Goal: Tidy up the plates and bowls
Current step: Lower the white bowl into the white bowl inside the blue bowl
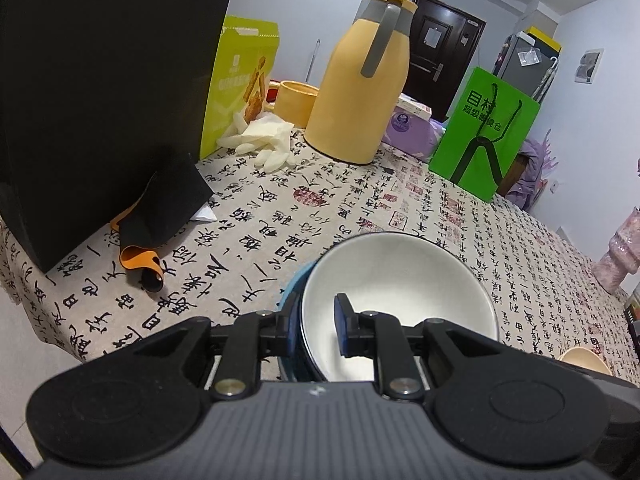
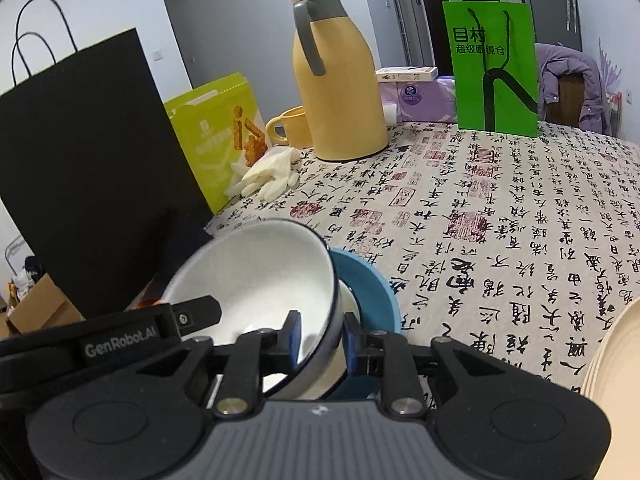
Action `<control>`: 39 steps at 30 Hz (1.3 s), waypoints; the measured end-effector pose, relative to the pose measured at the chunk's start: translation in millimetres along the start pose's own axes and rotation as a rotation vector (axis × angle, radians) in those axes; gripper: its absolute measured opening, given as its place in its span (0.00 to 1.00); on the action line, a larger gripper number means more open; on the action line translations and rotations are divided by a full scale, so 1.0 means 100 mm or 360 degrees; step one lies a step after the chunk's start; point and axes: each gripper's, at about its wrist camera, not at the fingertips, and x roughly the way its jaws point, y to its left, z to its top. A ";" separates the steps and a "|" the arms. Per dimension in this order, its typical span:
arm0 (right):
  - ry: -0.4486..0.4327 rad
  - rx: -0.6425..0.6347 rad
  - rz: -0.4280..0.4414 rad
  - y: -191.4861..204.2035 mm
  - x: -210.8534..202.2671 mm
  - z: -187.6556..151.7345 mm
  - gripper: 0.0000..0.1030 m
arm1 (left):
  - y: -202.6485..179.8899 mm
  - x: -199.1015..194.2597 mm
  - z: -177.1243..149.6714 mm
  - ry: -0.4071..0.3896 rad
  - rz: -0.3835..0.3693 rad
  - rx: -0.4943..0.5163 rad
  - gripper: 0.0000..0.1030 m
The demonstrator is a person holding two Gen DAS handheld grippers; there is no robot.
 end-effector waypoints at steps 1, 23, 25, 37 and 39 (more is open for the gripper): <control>-0.0002 0.0000 0.0002 -0.01 -0.01 0.01 0.24 | 0.01 0.01 0.00 0.0003 -0.0007 -0.0002 0.17; -0.0013 -0.0146 -0.0072 0.07 -0.09 0.08 0.32 | 0.05 0.01 0.03 0.0001 -0.0002 -0.0005 0.07; -0.0017 -0.0122 -0.0080 0.01 -0.11 0.08 0.31 | 0.07 0.02 0.03 0.0009 -0.0009 -0.0023 0.08; -0.0016 -0.0090 -0.0020 -0.06 -0.09 0.00 0.12 | 0.05 0.02 0.05 -0.0003 -0.0037 -0.0023 0.09; -0.0009 -0.0079 -0.0013 -0.08 -0.09 0.01 0.12 | 0.04 0.02 0.06 -0.0001 -0.0032 -0.0021 0.09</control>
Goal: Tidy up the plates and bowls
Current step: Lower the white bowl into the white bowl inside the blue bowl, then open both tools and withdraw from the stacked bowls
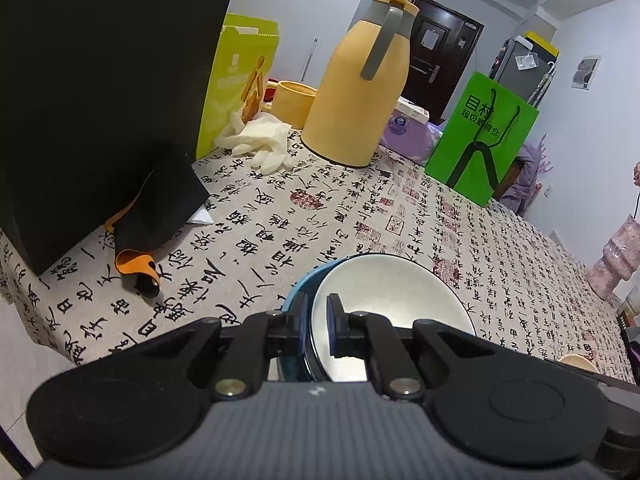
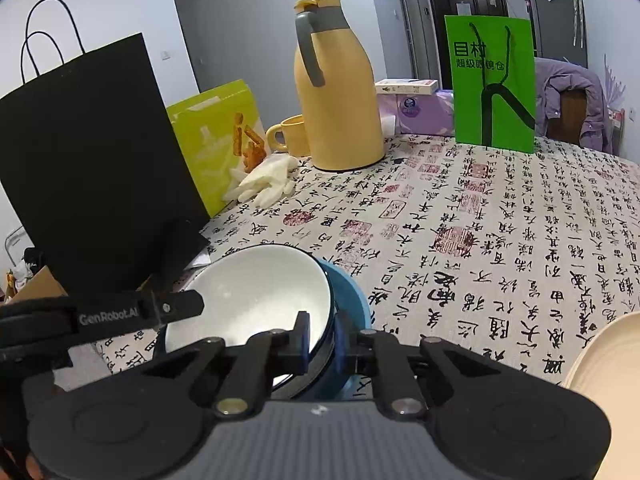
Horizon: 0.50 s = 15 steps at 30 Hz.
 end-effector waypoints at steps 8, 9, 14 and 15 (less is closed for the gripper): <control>-0.0070 0.0109 0.0119 -0.15 -0.18 0.00 0.49 | 0.03 -0.05 0.02 0.0003 -0.0083 -0.0021 0.39; -0.0109 0.0106 0.0138 -0.17 -0.25 -0.03 0.57 | 0.02 -0.08 0.02 -0.0003 -0.0106 -0.0013 0.53; -0.0267 0.0084 0.0165 -0.29 -0.55 -0.16 0.92 | -0.03 -0.33 -0.04 -0.0175 -0.0141 0.0092 0.95; -0.0309 0.0074 0.0156 -0.31 -0.62 -0.21 0.96 | -0.02 -0.38 -0.06 -0.0212 -0.0161 0.0098 1.00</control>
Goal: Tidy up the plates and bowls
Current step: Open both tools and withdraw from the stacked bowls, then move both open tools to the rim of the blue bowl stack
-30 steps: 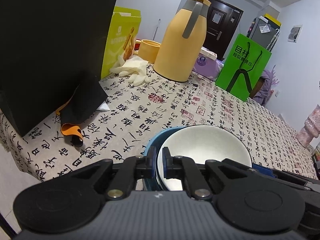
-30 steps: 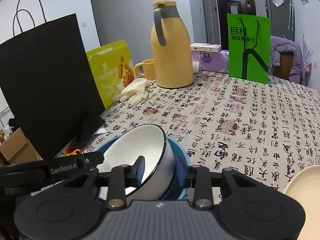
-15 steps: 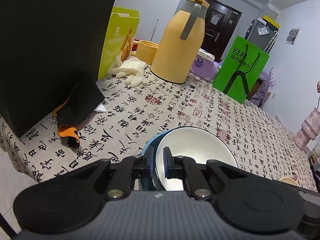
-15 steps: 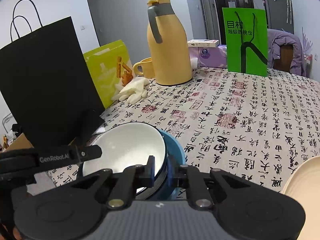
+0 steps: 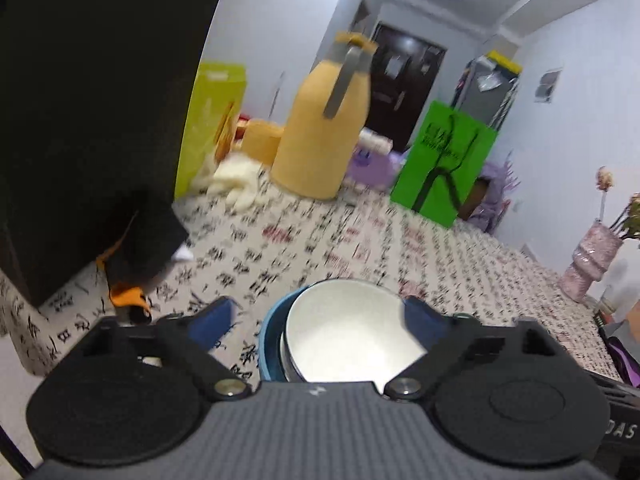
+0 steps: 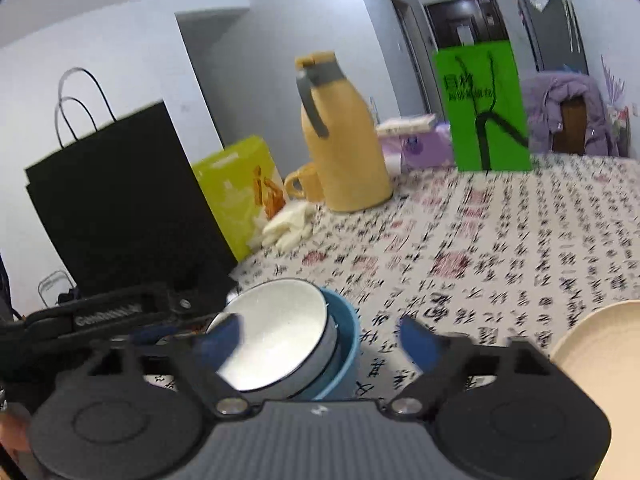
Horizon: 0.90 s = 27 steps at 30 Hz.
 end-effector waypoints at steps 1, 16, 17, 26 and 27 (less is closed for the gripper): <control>-0.0025 -0.0008 -0.0015 -0.02 -0.06 -0.03 0.98 | 0.00 -0.06 -0.02 -0.0047 -0.0014 0.0000 1.00; -0.0143 -0.0132 -0.0197 -0.13 -0.65 -0.55 1.00 | -0.01 -0.56 -0.46 -0.0269 0.0086 0.0153 1.00; -0.0137 -0.0127 -0.0198 -0.14 -0.66 -0.55 1.00 | -0.02 -0.57 -0.47 -0.0266 0.0091 0.0147 1.00; -0.0029 -0.0086 -0.0213 -0.17 -0.67 -0.57 1.00 | -0.02 -0.57 -0.48 -0.0232 0.0100 0.0132 1.00; -0.0020 -0.0084 -0.0202 -0.17 -0.66 -0.57 1.00 | -0.02 -0.56 -0.48 -0.0225 0.0099 0.0136 1.00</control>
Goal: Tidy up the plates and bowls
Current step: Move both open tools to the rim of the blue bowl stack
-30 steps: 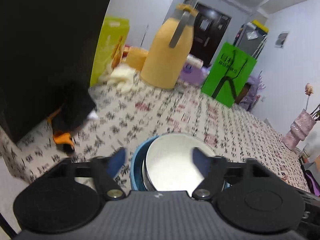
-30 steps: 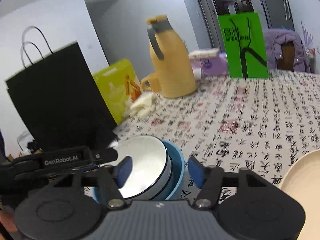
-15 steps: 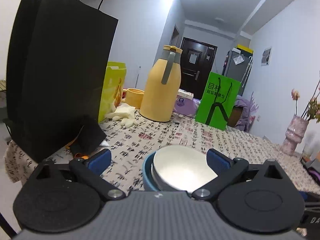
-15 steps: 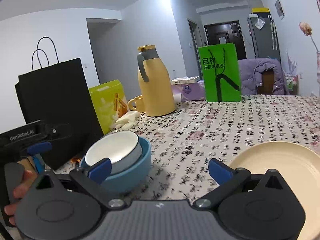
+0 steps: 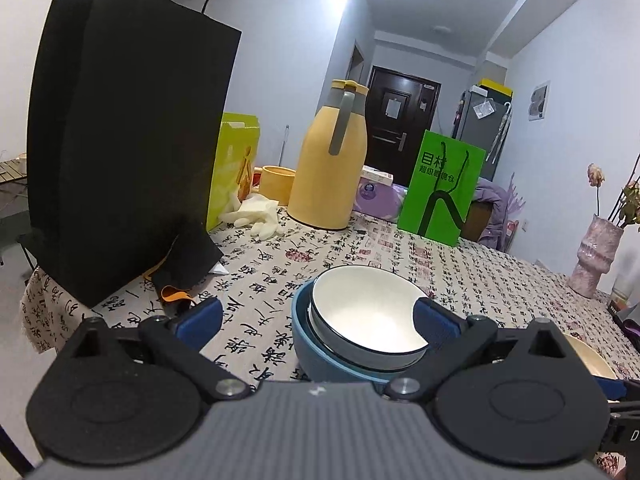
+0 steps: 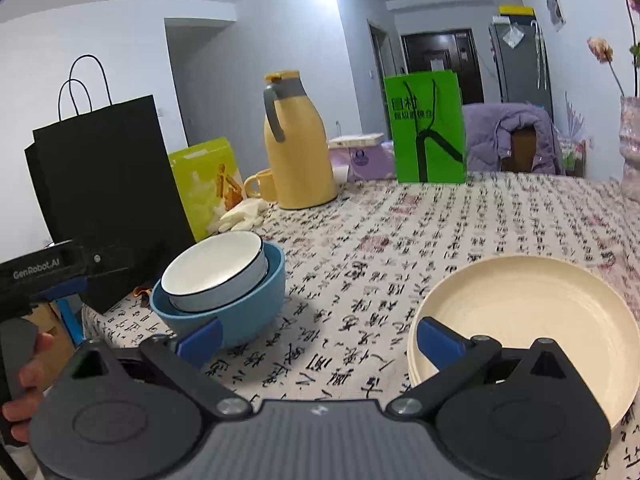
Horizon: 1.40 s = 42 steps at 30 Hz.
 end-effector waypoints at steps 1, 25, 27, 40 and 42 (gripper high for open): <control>0.0003 0.0003 0.0005 0.00 0.01 0.00 1.00 | 0.00 0.01 0.00 0.0006 0.0001 0.0007 1.00; 0.0169 0.0041 0.0106 0.06 0.70 0.25 1.00 | 0.28 0.59 0.04 0.0168 -0.0040 -0.0070 1.00; 0.0170 0.0037 0.0100 0.08 0.75 0.28 1.00 | 0.30 0.63 0.04 0.0180 -0.0044 -0.0077 1.00; 0.0219 0.0148 0.0182 0.09 0.99 0.41 1.00 | 0.43 0.82 0.08 0.0254 -0.0084 -0.0179 1.00; 0.0220 0.0162 0.0183 0.09 1.02 0.43 1.00 | 0.45 0.85 0.08 0.0269 -0.0087 -0.0199 1.00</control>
